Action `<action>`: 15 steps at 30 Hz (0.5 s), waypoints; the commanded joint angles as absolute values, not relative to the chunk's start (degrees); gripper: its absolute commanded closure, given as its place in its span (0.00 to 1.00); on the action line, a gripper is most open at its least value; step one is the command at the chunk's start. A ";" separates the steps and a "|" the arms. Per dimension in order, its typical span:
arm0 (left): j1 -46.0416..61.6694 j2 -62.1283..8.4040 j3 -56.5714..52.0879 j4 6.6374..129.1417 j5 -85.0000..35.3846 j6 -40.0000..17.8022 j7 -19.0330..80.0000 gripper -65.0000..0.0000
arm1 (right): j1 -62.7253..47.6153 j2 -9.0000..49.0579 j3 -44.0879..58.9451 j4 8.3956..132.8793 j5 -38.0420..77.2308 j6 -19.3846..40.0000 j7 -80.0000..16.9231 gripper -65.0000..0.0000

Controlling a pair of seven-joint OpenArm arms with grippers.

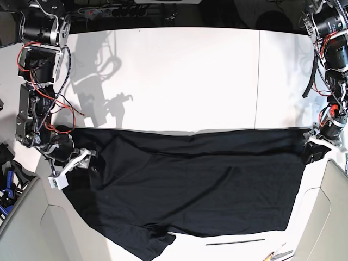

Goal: Fold the T-shirt properly
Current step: 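Lift the shoulder corners and fold them toward the hem, then drag the shirt with both grippers toward the robot, then release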

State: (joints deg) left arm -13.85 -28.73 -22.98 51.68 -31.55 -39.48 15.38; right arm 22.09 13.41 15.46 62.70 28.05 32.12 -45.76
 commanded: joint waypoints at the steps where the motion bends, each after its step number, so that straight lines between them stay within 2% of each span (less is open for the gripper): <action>1: -14.98 -30.17 -24.51 52.53 -33.61 -40.00 14.13 0.44 | 23.51 14.28 17.26 64.82 29.15 32.34 -45.10 0.40; 6: -11.42 -30.17 -31.92 52.56 -41.15 -40.00 20.23 0.44 | 18.09 14.31 28.36 72.60 30.35 32.36 -45.30 0.40; 9: -8.05 -30.15 -35.35 52.56 -42.72 -40.00 20.36 0.44 | 14.72 14.48 34.24 74.67 31.38 32.32 -45.32 0.40; 15: -5.13 -29.82 -37.41 52.53 -44.95 -40.00 20.43 0.44 | 9.23 14.44 39.05 74.65 31.46 31.46 -43.29 0.40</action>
